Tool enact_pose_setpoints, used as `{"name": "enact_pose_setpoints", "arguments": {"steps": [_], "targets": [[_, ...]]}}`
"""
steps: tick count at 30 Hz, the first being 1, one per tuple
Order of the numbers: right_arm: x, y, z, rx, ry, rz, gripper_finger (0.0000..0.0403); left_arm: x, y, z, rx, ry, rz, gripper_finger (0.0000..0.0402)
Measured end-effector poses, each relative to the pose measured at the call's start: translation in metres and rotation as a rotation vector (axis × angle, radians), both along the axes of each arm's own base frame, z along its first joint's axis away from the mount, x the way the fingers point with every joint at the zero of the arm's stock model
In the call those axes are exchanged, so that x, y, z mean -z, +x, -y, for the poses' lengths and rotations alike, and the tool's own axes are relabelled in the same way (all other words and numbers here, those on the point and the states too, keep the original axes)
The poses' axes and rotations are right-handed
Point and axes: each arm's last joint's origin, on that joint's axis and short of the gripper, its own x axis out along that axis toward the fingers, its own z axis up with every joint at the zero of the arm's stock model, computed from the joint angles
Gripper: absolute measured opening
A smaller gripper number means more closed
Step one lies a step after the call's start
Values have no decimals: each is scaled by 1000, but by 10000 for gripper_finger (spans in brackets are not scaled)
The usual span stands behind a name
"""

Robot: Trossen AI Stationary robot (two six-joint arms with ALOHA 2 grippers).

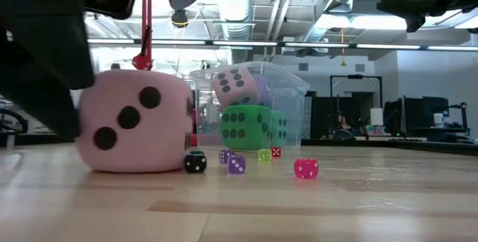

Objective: Pick & Place Dice
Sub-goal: Put the pink dice into the transparent bin

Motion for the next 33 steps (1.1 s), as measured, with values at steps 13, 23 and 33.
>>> {"name": "enact_pose_setpoints", "arguments": {"steps": [13,23,33], "targets": [[0,0,0,0,-2,0,98,-27,10,1,37,-206,99,333],[0,0,0,0,0,0,98,-91,-8,-19,33,-136,318,333],[0,0,0,0,0,-1,98,-134,-27,-61,-7,434,451,333]]}}
